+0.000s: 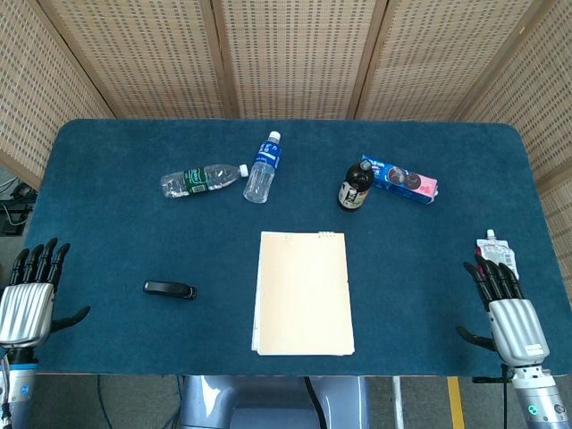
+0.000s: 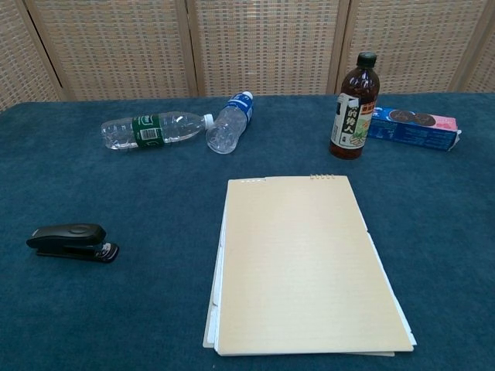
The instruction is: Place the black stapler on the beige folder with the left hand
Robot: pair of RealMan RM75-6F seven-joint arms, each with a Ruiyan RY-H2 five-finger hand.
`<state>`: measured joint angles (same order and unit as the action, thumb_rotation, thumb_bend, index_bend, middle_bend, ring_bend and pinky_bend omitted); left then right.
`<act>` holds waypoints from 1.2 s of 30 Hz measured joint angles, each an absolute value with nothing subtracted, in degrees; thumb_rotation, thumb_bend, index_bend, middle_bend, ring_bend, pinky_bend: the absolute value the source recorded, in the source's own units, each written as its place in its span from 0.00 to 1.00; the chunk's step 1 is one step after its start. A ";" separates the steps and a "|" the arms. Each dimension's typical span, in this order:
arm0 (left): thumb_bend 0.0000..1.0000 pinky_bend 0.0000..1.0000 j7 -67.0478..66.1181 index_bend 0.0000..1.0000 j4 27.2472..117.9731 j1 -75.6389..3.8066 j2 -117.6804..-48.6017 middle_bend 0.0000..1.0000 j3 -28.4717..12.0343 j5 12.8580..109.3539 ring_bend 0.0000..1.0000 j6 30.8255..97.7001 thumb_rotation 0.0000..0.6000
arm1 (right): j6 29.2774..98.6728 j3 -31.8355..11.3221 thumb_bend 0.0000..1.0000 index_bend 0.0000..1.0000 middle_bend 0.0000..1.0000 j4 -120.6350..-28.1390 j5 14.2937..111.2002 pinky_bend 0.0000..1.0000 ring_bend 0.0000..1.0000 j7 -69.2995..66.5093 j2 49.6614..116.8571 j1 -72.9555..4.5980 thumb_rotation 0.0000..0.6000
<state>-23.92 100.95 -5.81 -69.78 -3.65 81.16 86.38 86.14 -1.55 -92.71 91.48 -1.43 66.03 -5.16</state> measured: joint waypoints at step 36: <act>0.20 0.31 -34.44 0.40 101.40 -20.47 -75.18 0.25 -6.94 68.66 0.28 66.38 1.00 | 86.26 -2.30 0.10 0.00 0.00 -92.31 90.23 0.00 0.00 -4.26 65.15 -5.00 1.00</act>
